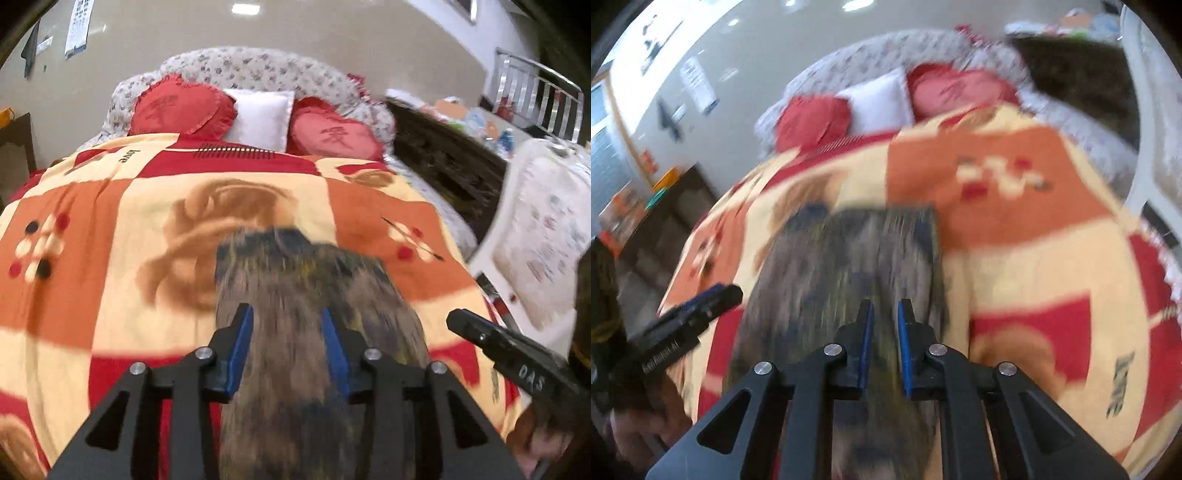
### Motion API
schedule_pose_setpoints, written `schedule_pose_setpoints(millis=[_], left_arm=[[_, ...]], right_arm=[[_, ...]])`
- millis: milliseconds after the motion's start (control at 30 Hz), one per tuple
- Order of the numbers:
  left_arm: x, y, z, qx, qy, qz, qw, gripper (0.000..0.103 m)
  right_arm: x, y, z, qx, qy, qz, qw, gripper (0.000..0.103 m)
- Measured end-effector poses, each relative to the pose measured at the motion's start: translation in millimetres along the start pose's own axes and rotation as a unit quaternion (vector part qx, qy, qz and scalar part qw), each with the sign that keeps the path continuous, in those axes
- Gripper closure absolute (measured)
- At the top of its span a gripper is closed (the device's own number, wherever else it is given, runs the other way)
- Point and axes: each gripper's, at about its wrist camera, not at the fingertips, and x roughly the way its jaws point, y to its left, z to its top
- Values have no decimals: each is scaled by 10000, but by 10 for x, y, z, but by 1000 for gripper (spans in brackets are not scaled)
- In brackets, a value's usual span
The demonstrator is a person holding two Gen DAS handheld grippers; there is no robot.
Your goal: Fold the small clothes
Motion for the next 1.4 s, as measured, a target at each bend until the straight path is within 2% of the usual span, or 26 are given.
schedule_pose_setpoints(millis=[67,167,233,267,300,333,367,567,700,1300,1400], left_arm=[[226,-42,188,-132,66,118,9998,62],[608,-68,319,-178,181,289,9993,50],[935,10,249,-223,501,532,9971,50],[1042,51,193,-227,600,588,9962,47],[1110,99,130,-249,582,508,9967,46],[1130,146,78,-310,443,404,9977,45],[1145,172,70,-373,400,366,9978,44],[1219,159,73,-354,374,493,9975,41],[1182,123,62,-317,351,525,9975,41],[1193,113,101,-298,402,547,9972,41],[1003,201,336,-365,793,126,9961,41]], right_arm=[[241,59,235,215,-37,-283,9994,88],[613,107,393,407,117,-528,9977,88],[949,129,435,350,339,-606,9970,88],[1085,108,419,343,448,-617,9965,88],[1277,71,339,278,661,-718,9948,88],[1354,37,241,260,675,-685,9950,85],[1340,-22,189,363,438,-570,9968,84],[1375,-157,173,580,439,-435,9964,79],[1345,-129,177,468,409,-580,9964,79],[1415,-75,211,472,439,-599,9961,78],[1400,-110,306,523,690,-531,9948,78]])
